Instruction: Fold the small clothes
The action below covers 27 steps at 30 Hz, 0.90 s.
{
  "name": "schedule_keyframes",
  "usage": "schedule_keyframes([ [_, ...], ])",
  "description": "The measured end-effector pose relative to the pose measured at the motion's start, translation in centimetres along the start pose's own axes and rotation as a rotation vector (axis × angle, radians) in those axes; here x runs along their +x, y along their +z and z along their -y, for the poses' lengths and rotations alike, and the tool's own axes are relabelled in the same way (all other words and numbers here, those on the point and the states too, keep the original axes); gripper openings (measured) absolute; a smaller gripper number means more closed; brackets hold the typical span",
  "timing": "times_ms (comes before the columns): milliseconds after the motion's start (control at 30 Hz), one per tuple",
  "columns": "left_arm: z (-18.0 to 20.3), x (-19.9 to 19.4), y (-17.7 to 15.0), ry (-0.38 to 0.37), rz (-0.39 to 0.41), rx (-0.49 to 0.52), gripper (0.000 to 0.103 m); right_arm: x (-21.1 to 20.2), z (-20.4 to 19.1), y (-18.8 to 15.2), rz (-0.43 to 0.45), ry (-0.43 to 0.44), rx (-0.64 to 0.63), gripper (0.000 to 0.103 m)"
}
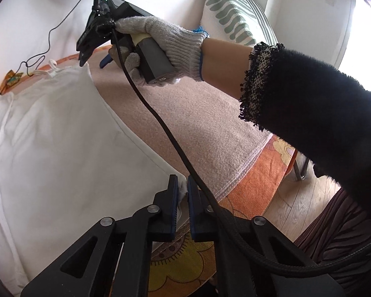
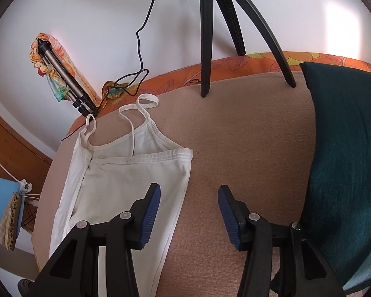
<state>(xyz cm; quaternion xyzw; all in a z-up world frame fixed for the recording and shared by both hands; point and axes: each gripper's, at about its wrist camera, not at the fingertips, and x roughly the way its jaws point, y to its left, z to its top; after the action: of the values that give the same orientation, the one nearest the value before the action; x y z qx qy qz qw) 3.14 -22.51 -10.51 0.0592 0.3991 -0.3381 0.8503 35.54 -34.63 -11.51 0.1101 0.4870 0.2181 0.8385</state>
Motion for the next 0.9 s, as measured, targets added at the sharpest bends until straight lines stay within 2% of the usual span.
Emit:
schedule_keyframes([
  [67,-0.2,-0.4,-0.1,-0.007,0.018,-0.019,0.005,0.6,-0.3,0.4,0.010,-0.011,-0.002,0.045],
  [233,-1.4,-1.5,-0.2,-0.030,0.068,-0.122,0.004,1.6,-1.2,0.9,-0.010,-0.037,-0.029,0.013],
  [333,-2.2,-2.6,-0.6,-0.043,0.097,-0.187,0.004,1.4,-2.1,1.0,-0.007,-0.074,-0.066,0.005],
  [600,-4.0,-4.4,-1.3,-0.038,0.150,-0.276,0.004,-0.2,-4.5,1.8,0.027,-0.104,-0.092,0.003],
  [900,-5.1,-7.0,-2.9,0.013,0.204,-0.321,0.004,-0.3,-10.6,3.0,0.026,-0.226,-0.205,0.002],
])
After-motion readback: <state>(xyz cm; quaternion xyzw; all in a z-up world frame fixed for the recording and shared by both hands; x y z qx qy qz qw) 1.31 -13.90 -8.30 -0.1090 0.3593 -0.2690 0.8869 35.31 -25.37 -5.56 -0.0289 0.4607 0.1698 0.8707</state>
